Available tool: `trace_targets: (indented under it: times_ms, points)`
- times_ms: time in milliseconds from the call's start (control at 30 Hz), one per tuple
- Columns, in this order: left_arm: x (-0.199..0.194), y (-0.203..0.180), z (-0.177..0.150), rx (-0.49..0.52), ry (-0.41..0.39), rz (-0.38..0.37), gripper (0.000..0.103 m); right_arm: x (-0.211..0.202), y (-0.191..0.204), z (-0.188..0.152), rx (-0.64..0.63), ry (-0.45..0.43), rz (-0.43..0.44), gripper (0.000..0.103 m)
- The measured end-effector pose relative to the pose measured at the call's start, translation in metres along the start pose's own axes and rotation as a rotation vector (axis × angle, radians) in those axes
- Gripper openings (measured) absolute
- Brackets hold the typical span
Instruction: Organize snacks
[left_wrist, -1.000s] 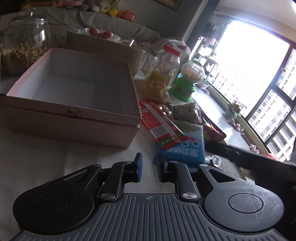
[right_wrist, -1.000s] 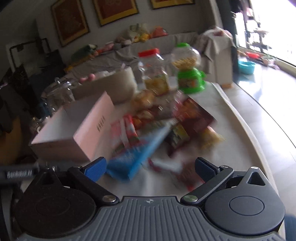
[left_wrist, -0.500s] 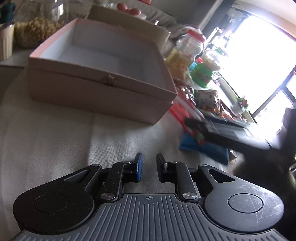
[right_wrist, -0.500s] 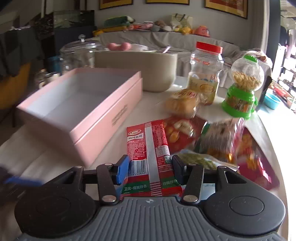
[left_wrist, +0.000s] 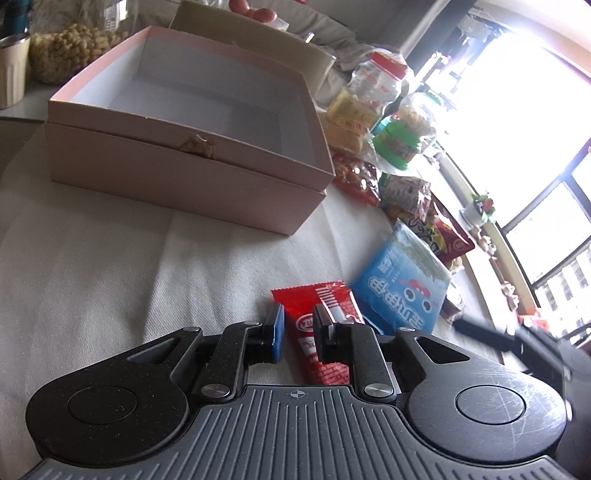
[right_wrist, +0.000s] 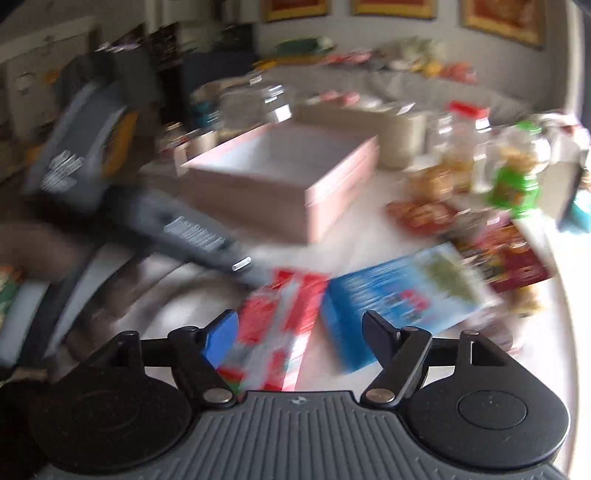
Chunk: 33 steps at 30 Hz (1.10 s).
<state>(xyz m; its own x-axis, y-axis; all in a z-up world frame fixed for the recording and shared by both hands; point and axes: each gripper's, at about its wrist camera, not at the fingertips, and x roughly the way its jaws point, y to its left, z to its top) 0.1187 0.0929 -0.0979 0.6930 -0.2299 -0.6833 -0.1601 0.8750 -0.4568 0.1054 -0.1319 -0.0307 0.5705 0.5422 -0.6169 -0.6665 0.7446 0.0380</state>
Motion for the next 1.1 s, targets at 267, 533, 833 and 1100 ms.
trace_targets:
  times_ms: [267,533,833,1100]
  points:
    - [-0.004,-0.032,0.013,0.139,-0.05,-0.123,0.02,0.019,-0.06,-0.018,0.186,0.049,-0.317,0.086]
    - [0.059,-0.054,0.033,0.115,-0.033,-0.086,0.02,-0.016,-0.093,-0.055,0.391,0.043,-0.183,0.088]
    - [0.06,-0.083,-0.002,0.289,0.1,-0.243,0.02,-0.026,-0.096,-0.065,0.493,0.029,-0.102,0.102]
    - [-0.003,-0.097,-0.078,0.646,0.031,-0.052,0.02,-0.019,-0.088,-0.067,0.493,0.004,-0.136,0.103]
